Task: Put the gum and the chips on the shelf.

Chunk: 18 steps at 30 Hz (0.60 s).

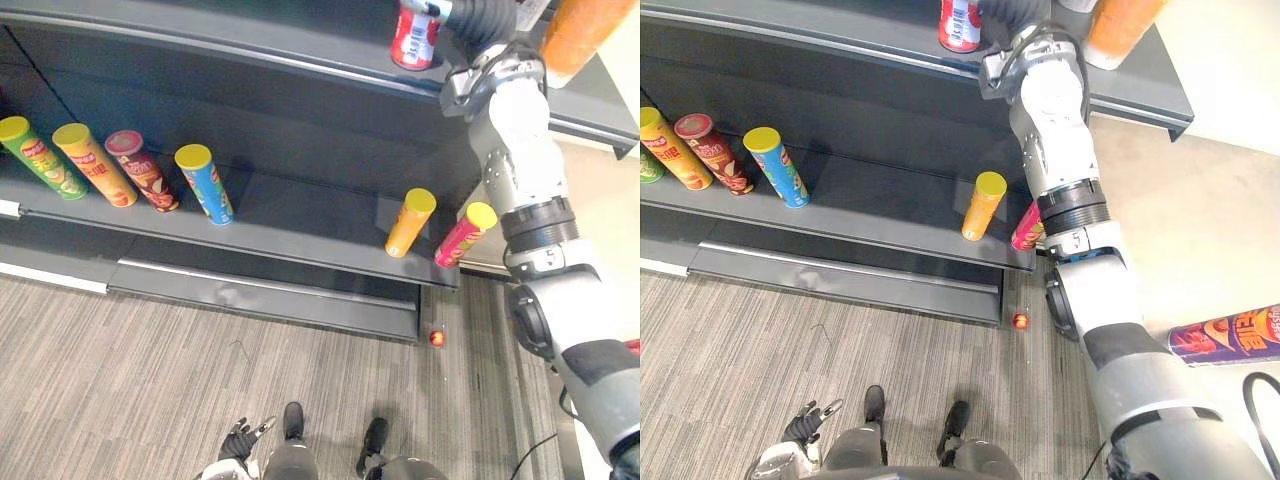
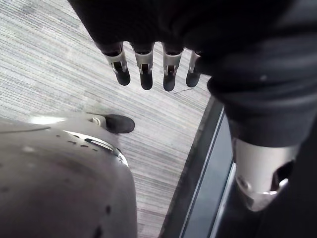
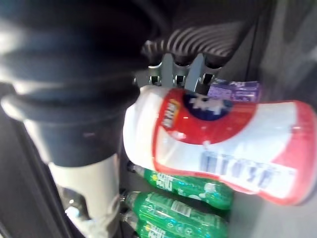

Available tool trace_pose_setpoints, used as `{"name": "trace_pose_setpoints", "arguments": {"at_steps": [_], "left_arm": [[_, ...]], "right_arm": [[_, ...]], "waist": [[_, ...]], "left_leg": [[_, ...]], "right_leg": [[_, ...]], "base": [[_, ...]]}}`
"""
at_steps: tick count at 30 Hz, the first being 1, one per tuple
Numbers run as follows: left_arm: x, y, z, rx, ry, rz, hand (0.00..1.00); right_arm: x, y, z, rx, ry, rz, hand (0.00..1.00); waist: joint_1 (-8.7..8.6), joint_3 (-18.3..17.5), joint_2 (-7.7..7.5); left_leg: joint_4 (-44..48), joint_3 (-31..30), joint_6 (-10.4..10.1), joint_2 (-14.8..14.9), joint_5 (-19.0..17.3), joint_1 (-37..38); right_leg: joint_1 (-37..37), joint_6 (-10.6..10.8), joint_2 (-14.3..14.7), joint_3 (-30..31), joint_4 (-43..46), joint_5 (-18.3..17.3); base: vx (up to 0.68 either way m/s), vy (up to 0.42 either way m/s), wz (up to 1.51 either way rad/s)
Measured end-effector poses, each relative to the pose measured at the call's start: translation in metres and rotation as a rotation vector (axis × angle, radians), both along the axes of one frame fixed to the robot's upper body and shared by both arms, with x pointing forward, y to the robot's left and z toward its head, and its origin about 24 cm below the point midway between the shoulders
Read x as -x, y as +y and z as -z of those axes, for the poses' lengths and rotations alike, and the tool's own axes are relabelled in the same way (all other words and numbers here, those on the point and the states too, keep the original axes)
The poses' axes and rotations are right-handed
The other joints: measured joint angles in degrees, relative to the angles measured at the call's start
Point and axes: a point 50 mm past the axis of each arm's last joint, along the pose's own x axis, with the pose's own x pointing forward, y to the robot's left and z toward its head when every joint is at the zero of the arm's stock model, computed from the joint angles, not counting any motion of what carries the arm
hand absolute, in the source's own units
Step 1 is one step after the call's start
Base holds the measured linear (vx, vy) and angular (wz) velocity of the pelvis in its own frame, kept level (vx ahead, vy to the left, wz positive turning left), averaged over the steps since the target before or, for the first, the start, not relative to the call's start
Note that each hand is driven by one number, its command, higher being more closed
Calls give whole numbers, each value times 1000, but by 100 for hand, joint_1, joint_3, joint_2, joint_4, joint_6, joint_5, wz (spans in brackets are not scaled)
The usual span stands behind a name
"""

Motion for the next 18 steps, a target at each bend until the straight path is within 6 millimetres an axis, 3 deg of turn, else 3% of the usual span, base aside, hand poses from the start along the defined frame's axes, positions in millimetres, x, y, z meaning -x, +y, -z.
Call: {"name": "trace_pose_setpoints", "arguments": {"at_steps": [7,13,16,18], "left_arm": [[0,0,0,-5,3,0,0],[1,0,0,-16,16,9,0],[1,1,0,-27,22,23,0],[1,0,1,-42,32,47,0]], "right_arm": [[24,8,-24,-7,-151,-51,0],[62,29,-44,22,-352,-154,0],[85,45,-38,9,-441,-229,0],[100,64,-17,26,-466,-299,0]], "waist": [[-4,-1,-1],[-5,-9,-13],[-4,-30,-43],[-4,-71,-66]], "left_leg": [[0,4,-3,20,2,59],[0,20,-7,30,4,72],[1,58,-12,39,1,116],[1,102,-31,50,-13,157]], "right_leg": [[64,0,17,6,-2,0],[68,0,28,19,-2,0],[94,0,35,52,-2,0],[114,0,42,76,-2,0]], "base": [[0,0,0],[18,2,-1],[39,2,-6],[36,4,-9]]}}
